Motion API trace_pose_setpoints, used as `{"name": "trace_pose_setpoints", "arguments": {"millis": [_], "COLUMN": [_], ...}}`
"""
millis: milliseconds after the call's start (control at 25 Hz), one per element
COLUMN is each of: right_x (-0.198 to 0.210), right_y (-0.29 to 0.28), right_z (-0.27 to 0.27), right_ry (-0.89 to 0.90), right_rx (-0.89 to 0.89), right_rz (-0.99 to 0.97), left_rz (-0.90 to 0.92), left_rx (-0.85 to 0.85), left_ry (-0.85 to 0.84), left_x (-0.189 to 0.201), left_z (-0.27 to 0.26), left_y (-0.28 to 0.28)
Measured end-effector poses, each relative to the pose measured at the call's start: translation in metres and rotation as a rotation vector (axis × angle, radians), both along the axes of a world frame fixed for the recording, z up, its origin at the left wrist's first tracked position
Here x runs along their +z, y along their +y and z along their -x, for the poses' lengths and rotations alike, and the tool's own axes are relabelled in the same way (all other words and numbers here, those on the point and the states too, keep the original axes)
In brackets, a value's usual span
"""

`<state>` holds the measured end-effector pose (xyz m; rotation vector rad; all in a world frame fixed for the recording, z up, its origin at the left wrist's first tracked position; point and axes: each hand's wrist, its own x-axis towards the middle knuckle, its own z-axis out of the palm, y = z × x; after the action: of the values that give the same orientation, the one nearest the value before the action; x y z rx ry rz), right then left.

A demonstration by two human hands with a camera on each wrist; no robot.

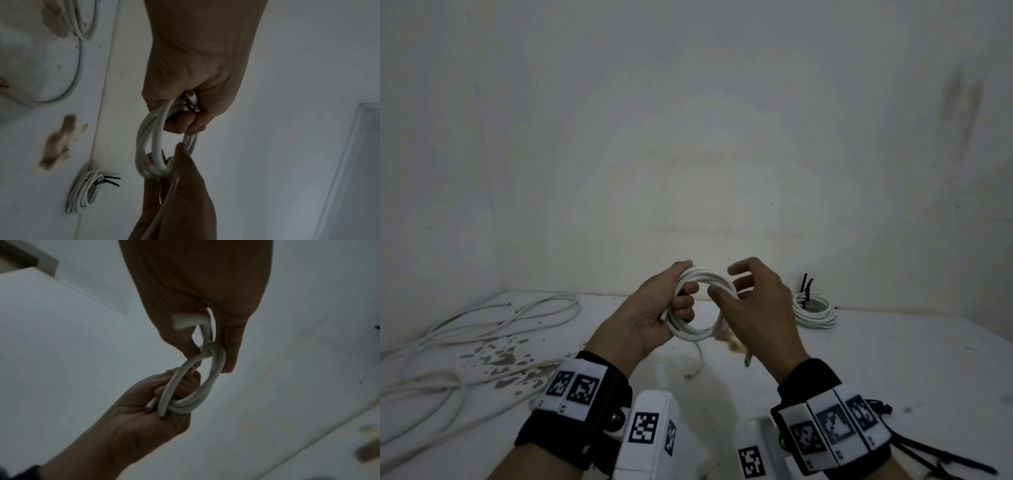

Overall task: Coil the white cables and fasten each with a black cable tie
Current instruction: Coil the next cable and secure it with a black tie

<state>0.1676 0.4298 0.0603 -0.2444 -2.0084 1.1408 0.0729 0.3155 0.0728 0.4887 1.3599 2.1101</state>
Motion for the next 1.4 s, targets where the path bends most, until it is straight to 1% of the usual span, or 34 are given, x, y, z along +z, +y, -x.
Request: {"name": "trace_pose_setpoints", "arguments": {"millis": [120,280,360,440,560,640,680,720,800,840,880,1000,1080,1240,1400], "right_x": [0.003,0.010,0.011,0.010,0.011,0.014,0.013,0.010,0.005,0.003,0.004,0.010,0.012,0.013,0.015], "right_y": [-0.001,0.005,0.008,0.009,0.010,0.008,0.005,0.002,-0.002,-0.002,0.000,0.011,0.016,0.017,0.016], "right_z": [-0.003,-0.006,-0.008,-0.007,-0.007,-0.009,-0.009,-0.007,-0.004,-0.003,-0.004,-0.008,-0.012,-0.014,-0.012], "right_ry": [0.021,-0.012,-0.026,-0.009,0.017,-0.009,-0.036,-0.055,-0.062,-0.057,-0.054,-0.109,-0.168,-0.213,-0.183], "right_rx": [0.027,0.218,0.297,0.303,0.277,0.309,0.304,0.241,0.047,0.007,0.034,0.208,0.257,0.349,0.365], "right_rz": [0.170,0.402,0.478,0.510,0.476,0.449,0.396,0.285,0.027,-0.033,-0.020,0.141,0.143,0.129,0.172], "left_rz": [-0.053,-0.097,-0.089,-0.062,-0.077,-0.081,-0.064,-0.038,0.031,0.060,0.080,0.089,0.085,0.112,0.093], "left_rx": [0.055,0.128,0.145,0.154,0.153,0.155,0.157,0.156,0.149,0.148,0.156,0.215,0.237,0.235,0.225], "left_ry": [0.002,-0.029,-0.023,0.002,0.022,0.043,0.070,0.102,0.154,0.172,0.186,0.195,0.193,0.191,0.179], "left_x": [0.001,0.000,-0.001,-0.002,-0.004,-0.005,-0.005,-0.006,-0.005,-0.004,-0.003,-0.002,-0.003,-0.005,-0.004], "left_z": [0.000,0.003,0.002,0.000,-0.002,-0.004,-0.006,-0.008,-0.010,-0.011,-0.010,-0.009,-0.010,-0.007,-0.003], "left_y": [0.001,0.000,-0.001,0.001,0.005,0.006,0.006,0.007,0.008,0.007,0.007,0.007,0.008,0.005,0.001]}}
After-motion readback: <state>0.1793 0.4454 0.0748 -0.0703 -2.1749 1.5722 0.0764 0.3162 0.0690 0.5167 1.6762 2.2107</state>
